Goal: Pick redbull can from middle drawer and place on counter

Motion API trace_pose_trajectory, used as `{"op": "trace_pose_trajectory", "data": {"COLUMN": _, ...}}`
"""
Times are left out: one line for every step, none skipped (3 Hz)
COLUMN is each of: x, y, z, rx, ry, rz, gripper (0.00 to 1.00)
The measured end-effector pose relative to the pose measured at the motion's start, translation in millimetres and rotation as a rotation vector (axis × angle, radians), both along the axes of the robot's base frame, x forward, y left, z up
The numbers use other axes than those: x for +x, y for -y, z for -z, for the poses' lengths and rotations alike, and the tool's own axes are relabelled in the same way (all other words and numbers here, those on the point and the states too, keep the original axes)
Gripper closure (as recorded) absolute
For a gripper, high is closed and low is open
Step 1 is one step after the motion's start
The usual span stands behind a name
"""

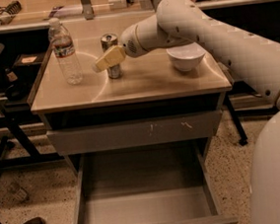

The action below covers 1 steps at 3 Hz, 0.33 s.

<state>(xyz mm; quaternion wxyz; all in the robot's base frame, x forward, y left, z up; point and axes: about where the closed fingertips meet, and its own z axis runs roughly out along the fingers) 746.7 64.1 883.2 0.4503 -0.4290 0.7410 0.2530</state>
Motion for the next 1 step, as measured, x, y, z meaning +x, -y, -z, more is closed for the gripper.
{"op": "trace_pose_trajectory", "data": {"x": 0.0, "y": 0.0, "z": 0.0, "rx": 0.000, "ry": 0.000, "rz": 0.000, "gripper": 0.00}}
